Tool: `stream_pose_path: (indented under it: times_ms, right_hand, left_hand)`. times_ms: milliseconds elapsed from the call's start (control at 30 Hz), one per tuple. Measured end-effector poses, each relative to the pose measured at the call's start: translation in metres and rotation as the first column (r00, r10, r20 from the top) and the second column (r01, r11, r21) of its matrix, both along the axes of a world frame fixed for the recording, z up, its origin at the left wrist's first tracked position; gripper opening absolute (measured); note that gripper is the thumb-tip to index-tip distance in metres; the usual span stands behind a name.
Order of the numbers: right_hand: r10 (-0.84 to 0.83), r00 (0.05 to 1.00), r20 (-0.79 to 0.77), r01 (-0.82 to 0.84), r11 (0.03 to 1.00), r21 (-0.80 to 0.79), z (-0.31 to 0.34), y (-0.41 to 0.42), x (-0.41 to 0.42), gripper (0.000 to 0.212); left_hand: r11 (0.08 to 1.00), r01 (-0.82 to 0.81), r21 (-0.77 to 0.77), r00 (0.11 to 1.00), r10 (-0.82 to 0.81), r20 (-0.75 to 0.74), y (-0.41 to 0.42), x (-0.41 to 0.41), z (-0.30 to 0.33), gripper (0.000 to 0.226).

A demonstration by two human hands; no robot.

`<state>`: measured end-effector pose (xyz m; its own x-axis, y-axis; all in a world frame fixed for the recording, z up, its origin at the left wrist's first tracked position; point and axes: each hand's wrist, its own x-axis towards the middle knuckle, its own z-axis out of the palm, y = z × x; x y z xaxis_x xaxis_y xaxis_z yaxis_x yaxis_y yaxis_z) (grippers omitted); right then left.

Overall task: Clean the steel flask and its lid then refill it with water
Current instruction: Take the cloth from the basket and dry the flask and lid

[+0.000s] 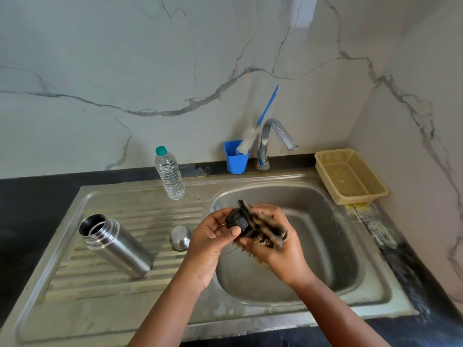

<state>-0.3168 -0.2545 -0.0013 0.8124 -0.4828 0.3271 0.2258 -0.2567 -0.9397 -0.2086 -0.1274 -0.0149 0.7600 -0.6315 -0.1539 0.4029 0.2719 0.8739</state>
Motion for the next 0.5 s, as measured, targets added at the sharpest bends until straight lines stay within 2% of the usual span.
stream_pose_path:
  times_ms: [67,133,167,200,267,333,367,433,500]
  right_hand:
    - [0.103,0.994,-0.034,-0.089,0.953,0.289,0.004,-0.002,-0.001,0.054]
    - [0.078,0.996,-0.053,-0.055,0.937,0.346,0.003,-0.004,0.001,0.053]
    - [0.009,0.998,-0.061,0.009,0.958,0.288,0.003,-0.003,0.002,0.052]
    - [-0.092,0.994,-0.061,0.100,0.982,0.159,0.001,-0.002,0.003,0.053]
    - [-0.209,0.978,-0.002,0.205,0.960,-0.193,-0.004,0.001,0.002,0.054]
    - [-0.180,0.982,0.054,0.185,0.878,-0.441,-0.008,0.006,0.001,0.048]
    - [-0.149,0.987,0.060,0.158,0.854,-0.495,-0.010,0.007,0.001,0.046]
    - [-0.097,0.994,0.052,0.110,0.887,-0.448,-0.012,0.007,0.002,0.045]
    - [-0.030,1.000,0.000,0.029,0.984,-0.174,-0.009,0.007,0.003,0.052]
  left_hand:
    - [0.999,0.029,-0.035,1.000,-0.029,-0.007,0.001,0.000,0.000,0.064]
    - [0.999,0.028,-0.016,1.000,-0.028,0.015,0.000,-0.003,0.000,0.057]
    - [1.000,0.027,0.005,0.999,-0.027,0.028,-0.001,-0.005,-0.001,0.050]
    - [0.999,0.027,0.018,0.999,-0.028,0.027,-0.002,-0.007,0.000,0.045]
    - [0.999,0.041,-0.003,0.999,-0.041,-0.030,-0.005,-0.011,0.000,0.049]
    - [0.998,0.048,-0.049,0.995,-0.052,-0.080,-0.006,-0.012,0.000,0.067]
    - [0.998,0.036,-0.054,0.996,-0.041,-0.082,-0.006,-0.012,0.000,0.075]
    - [0.999,-0.005,-0.049,0.997,0.001,-0.075,-0.004,-0.009,-0.003,0.083]
    - [0.999,-0.034,-0.041,0.998,0.031,-0.063,-0.002,-0.007,-0.002,0.088]
